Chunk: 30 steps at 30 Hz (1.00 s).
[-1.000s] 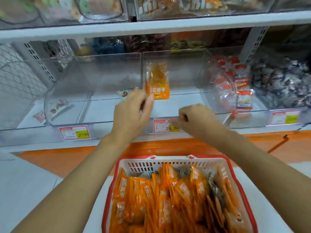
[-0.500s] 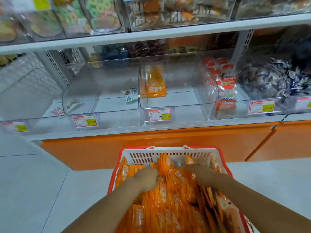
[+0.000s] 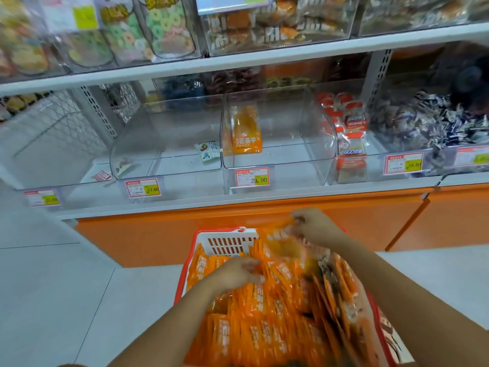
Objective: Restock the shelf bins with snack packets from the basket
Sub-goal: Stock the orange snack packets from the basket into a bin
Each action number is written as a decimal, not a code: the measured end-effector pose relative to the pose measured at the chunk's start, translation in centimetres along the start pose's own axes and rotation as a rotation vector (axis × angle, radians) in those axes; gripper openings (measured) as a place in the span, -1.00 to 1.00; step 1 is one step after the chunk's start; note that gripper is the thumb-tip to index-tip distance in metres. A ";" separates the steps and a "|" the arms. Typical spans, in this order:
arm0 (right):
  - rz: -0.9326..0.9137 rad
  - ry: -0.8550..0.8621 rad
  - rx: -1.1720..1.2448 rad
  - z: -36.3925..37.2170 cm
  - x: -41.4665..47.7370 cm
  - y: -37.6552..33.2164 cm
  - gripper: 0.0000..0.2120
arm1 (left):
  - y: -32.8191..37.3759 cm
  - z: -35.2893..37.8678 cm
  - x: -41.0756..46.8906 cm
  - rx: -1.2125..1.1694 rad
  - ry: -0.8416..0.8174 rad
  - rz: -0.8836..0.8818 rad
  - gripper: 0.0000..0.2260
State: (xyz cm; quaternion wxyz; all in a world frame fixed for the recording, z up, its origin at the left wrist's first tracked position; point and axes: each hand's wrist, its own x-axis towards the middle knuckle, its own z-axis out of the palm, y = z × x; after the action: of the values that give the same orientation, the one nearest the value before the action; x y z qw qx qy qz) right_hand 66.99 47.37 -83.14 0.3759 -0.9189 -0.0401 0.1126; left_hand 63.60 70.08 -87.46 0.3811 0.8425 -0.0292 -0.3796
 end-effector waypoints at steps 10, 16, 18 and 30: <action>0.059 -0.288 0.398 -4.8 -3.6 -6.5 -0.90 | 6.4 -5.5 -5.1 -0.780 0.324 0.319 -0.83; -0.007 -0.009 0.630 -7.1 -1.5 -8.8 -0.62 | 10.2 -12.0 -7.9 -0.338 0.346 0.456 -0.90; -0.069 -0.091 0.496 -8.0 -0.7 -9.6 -0.81 | 10.9 -13.6 -8.1 -0.228 0.341 0.468 -0.90; 0.113 0.314 0.637 -9.1 13.1 -12.2 -0.83 | 10.1 -16.0 -1.1 -0.428 0.738 0.398 -0.90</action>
State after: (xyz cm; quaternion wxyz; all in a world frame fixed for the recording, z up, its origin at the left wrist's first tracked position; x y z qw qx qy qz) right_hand 82.03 51.95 -70.59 0.6380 -0.7626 0.1062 -0.0028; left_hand 75.85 73.22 -73.32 0.5968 0.8015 0.0260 0.0283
